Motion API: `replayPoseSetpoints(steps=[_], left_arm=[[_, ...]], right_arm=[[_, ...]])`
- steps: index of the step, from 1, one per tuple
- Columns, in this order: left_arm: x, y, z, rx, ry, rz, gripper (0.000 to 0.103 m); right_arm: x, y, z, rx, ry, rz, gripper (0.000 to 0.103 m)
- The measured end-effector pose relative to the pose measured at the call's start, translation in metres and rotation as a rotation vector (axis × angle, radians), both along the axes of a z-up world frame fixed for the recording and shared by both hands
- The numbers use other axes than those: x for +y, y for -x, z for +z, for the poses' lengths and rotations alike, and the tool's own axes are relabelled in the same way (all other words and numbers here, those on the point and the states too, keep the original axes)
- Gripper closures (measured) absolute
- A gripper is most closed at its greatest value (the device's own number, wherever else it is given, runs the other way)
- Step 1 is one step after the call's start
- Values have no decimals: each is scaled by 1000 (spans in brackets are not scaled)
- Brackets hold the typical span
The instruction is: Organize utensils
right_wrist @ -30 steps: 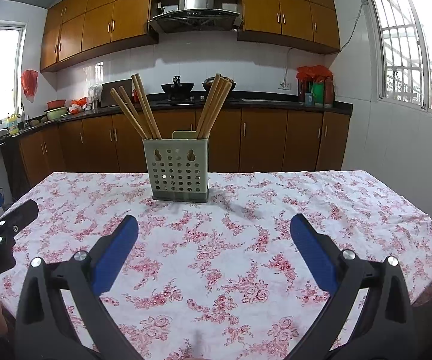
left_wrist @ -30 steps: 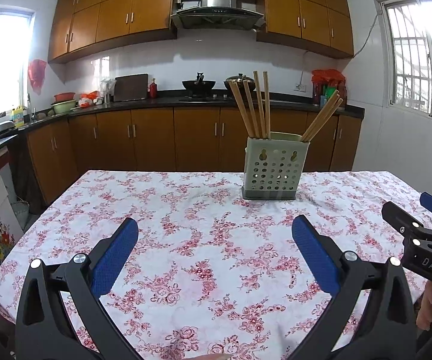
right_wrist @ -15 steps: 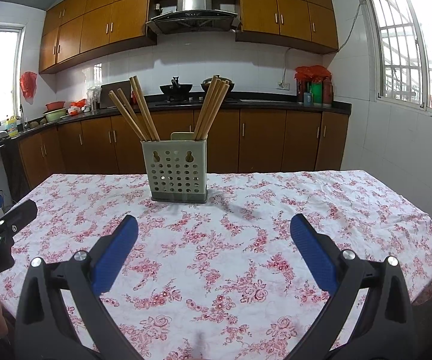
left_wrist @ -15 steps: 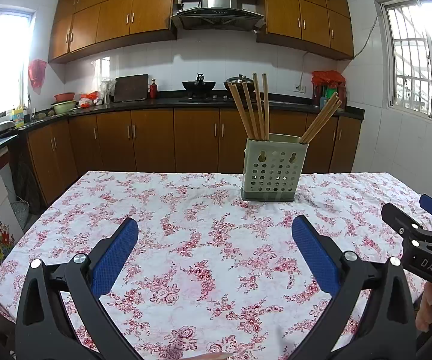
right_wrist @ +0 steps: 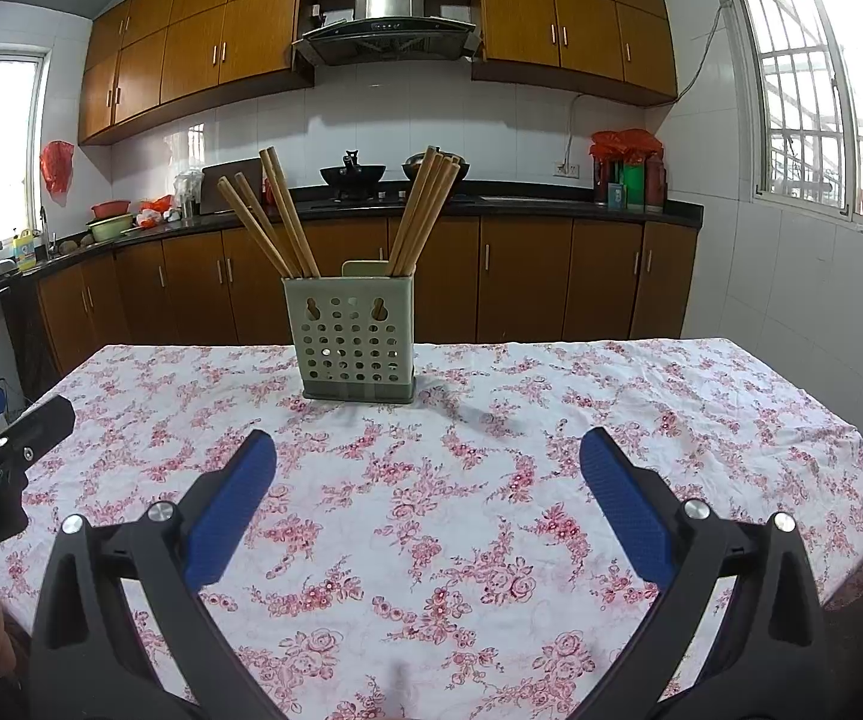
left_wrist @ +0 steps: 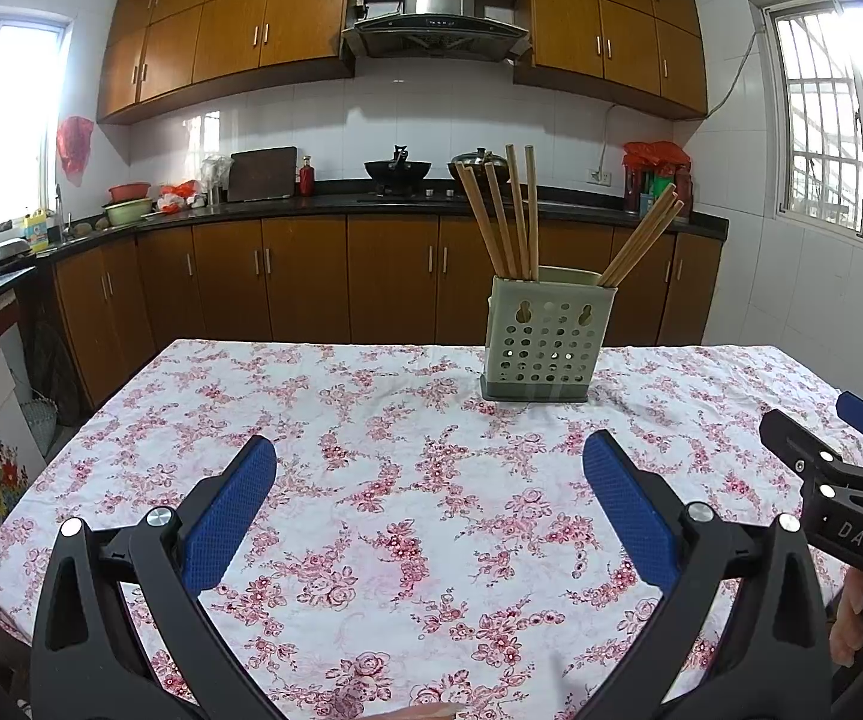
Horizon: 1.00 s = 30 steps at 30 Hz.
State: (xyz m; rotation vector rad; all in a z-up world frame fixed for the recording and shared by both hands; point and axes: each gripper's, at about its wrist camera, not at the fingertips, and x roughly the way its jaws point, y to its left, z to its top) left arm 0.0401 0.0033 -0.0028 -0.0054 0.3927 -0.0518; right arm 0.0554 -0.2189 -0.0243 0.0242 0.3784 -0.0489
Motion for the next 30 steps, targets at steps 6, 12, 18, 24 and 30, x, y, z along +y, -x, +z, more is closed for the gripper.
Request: replayPoseSetpoints(steps=[6, 12, 18, 24, 30], left_arm=[[-1, 0, 1, 1, 3, 3, 2], [-3, 1, 1, 2, 4, 11, 2], [-3, 1, 1, 2, 4, 11, 2], [-3, 1, 1, 2, 4, 12, 2], [-3, 1, 1, 3, 5, 12, 2]], right_arm=[[-1, 0, -2, 3, -1, 1, 4], [-1, 0, -1, 3, -1, 2, 4], [-1, 0, -1, 3, 0, 2, 4], [-2, 0, -2, 3, 0, 1, 4], [-3, -1, -2, 5, 0, 0, 4]])
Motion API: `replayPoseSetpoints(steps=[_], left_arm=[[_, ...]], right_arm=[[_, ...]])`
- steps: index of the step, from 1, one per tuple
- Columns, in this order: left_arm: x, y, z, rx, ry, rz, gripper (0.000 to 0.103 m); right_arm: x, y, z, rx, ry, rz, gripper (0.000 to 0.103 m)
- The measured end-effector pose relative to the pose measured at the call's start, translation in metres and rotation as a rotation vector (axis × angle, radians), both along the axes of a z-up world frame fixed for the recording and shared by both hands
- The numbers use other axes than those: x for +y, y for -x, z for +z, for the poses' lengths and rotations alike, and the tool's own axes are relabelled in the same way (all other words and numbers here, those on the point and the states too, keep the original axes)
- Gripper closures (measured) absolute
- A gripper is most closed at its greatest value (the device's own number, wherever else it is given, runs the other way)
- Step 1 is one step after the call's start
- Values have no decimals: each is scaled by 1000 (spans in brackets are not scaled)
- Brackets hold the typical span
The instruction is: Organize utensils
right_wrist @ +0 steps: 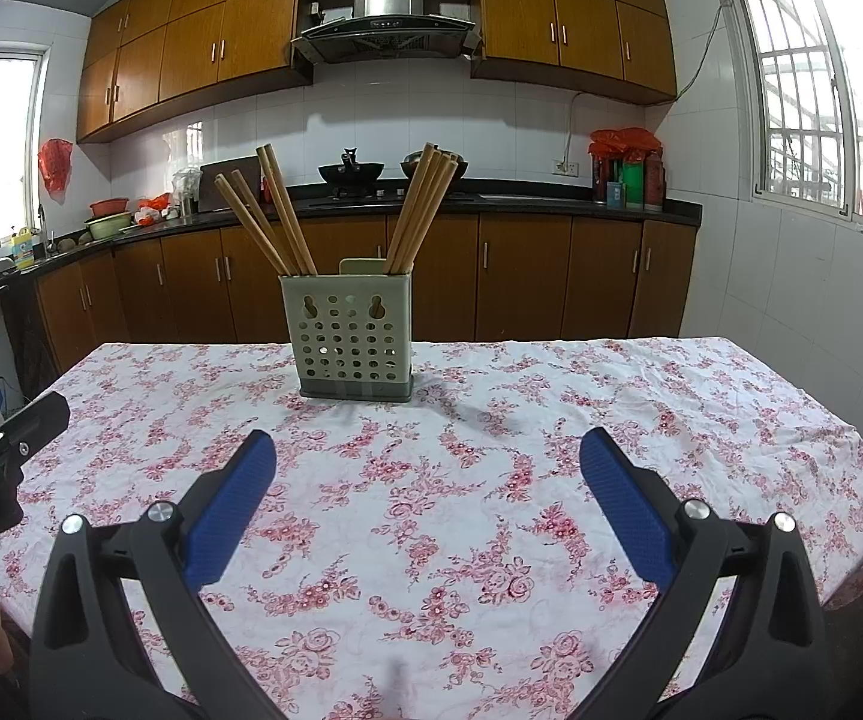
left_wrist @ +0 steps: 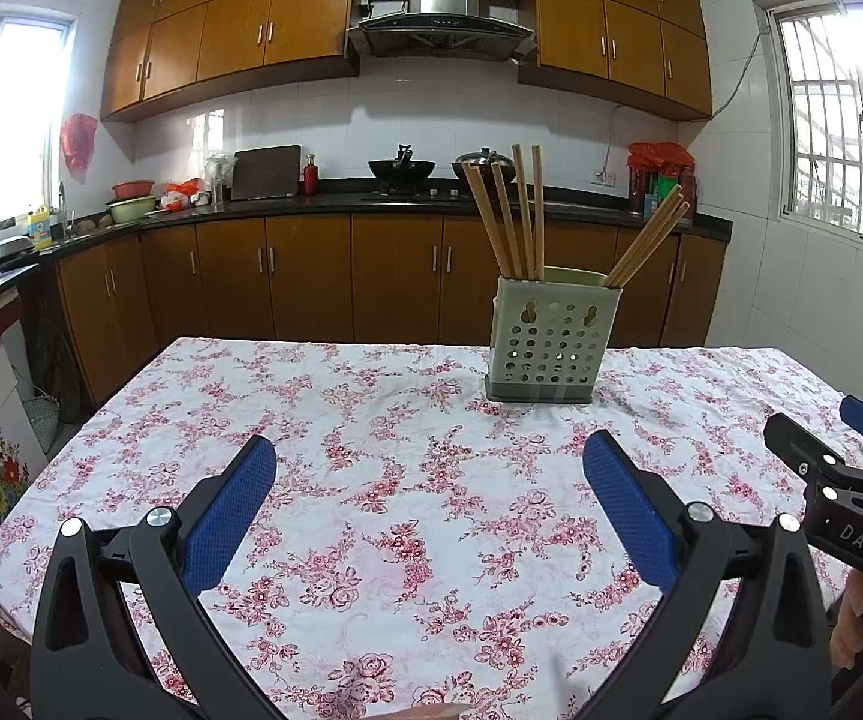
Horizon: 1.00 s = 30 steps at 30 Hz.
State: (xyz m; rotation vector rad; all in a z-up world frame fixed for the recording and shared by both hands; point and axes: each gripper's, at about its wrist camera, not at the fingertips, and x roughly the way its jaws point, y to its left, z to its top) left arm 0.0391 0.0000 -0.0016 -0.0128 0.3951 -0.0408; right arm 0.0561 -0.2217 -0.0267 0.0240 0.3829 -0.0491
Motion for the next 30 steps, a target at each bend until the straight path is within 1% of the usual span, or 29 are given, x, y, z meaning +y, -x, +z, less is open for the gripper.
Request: replayPoseSetpoints(steps=[30], left_arm=[[-2, -1, 0, 2, -5, 7, 2]], right_arm=[[-4, 0, -3, 11, -2, 0, 4]])
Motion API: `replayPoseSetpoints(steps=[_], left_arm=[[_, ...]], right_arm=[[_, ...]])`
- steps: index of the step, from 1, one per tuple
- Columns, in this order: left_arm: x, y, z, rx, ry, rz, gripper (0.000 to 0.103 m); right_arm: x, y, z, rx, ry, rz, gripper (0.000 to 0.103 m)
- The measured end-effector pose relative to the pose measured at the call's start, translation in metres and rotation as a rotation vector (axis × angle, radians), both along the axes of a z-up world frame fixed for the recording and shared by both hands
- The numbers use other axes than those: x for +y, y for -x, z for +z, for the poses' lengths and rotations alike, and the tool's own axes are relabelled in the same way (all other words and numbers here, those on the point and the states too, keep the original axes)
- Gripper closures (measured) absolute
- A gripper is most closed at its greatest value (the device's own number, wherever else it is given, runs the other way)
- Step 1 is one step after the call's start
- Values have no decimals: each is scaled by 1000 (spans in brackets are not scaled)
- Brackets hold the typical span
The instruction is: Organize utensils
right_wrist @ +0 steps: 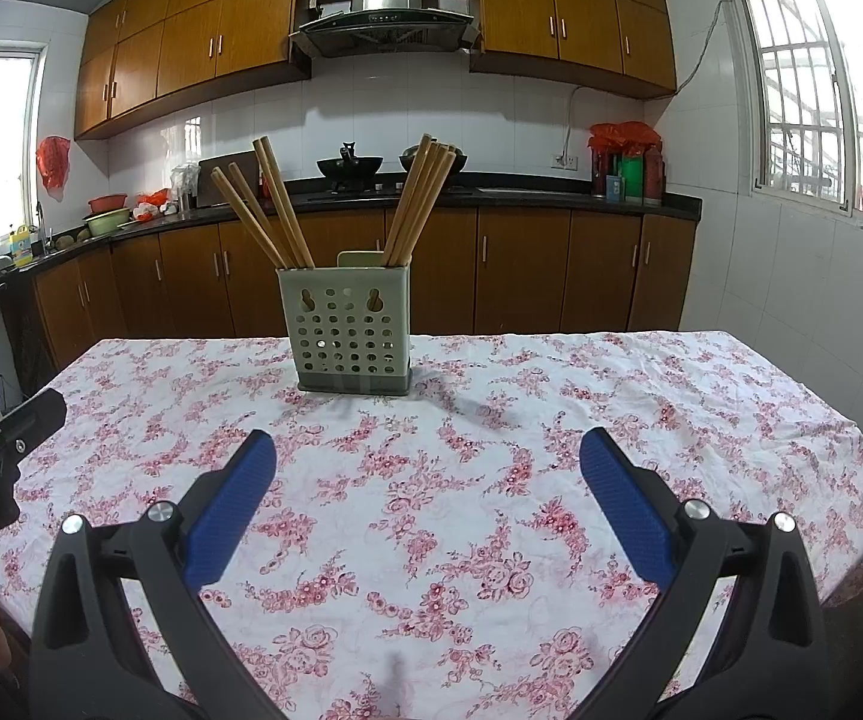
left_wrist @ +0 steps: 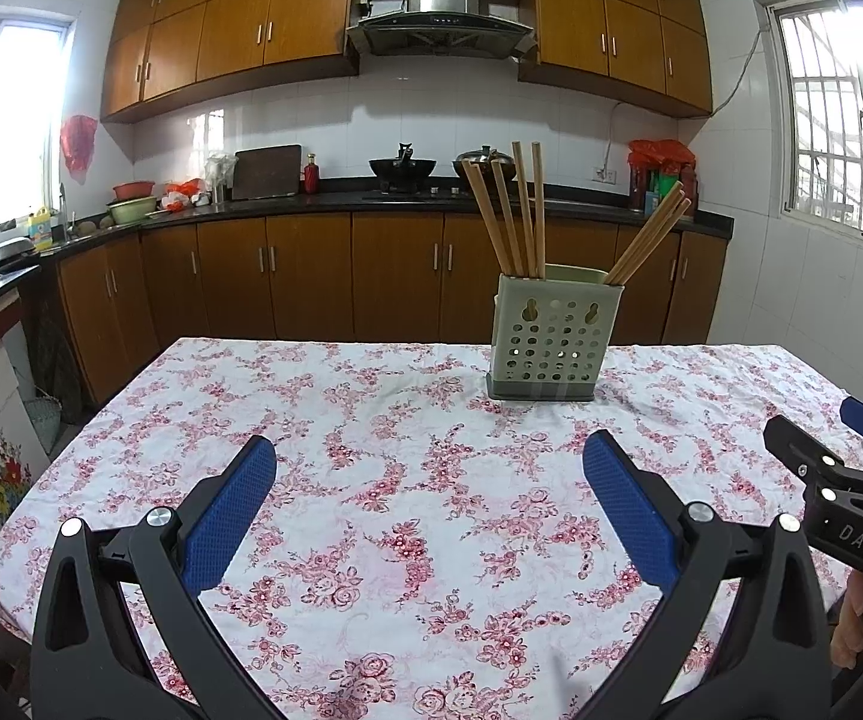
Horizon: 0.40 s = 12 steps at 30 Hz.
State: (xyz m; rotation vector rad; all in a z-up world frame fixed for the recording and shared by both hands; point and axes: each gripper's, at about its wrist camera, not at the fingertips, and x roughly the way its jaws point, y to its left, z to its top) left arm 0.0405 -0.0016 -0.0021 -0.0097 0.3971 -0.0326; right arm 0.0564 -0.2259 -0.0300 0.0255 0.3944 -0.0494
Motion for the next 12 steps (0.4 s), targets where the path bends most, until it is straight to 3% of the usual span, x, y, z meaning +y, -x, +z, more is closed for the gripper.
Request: replayPoseSetpoints(steps=[12], left_arm=[[1, -1, -2, 8, 6, 3, 2]], right_arm=[[0, 0, 1, 1, 0, 1, 4]])
